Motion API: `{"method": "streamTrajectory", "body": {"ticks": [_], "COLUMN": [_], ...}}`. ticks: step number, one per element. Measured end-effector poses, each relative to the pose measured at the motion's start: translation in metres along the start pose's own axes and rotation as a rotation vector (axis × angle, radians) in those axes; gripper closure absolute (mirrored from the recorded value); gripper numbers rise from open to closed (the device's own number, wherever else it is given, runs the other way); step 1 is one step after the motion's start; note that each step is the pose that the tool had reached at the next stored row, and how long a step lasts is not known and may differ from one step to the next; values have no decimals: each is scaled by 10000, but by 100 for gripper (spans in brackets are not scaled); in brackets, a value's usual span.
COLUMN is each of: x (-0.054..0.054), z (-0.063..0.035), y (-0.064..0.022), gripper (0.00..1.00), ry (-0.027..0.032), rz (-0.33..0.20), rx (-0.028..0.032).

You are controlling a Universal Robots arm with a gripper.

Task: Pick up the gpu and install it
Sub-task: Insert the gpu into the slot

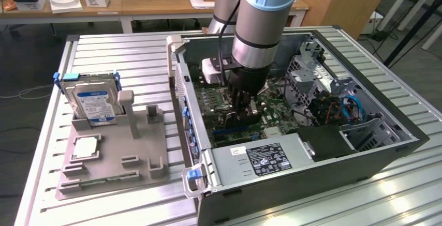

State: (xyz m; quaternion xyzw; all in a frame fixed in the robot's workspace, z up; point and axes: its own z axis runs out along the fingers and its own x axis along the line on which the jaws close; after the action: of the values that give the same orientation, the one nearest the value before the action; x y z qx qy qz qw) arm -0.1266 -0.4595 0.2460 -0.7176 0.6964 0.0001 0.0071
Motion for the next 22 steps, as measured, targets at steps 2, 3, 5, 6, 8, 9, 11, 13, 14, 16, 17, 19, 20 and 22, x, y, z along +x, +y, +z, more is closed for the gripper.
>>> {"method": "streamTrajectory", "body": {"ticks": [2, 3, 5, 6, 8, 9, 11, 13, 14, 16, 17, 19, 20, 22], "x": [0, 0, 0, 0, 0, 0, 0, 0, 0, 0, -1, -3, -4, -5], "z": [0, 0, 0, 0, 0, -1, 0, 0, 0, -1, 1, 8, 13, 19], "y": [0, 0, 0, 0, 0, 0, 0, 0, 0, 0, 1, 0, 0, 0], "gripper": [74, 74, 74, 74, 74, 74, 74, 74, 74, 74, 74, 74, 74, 74], "ry": [0, 1, 0, 1, 1, 1, 1, 1, 2, 3, 4, 3, 3, 4], "rz": [0, 0, 0, 2, 55, 83, 133, 163, 167, 168, 169, 168, 168, 167], "rx": [0, 0, 0, 0, -1, 0, 2, 2, 1, 1, 3, 7, 12, 14]}}
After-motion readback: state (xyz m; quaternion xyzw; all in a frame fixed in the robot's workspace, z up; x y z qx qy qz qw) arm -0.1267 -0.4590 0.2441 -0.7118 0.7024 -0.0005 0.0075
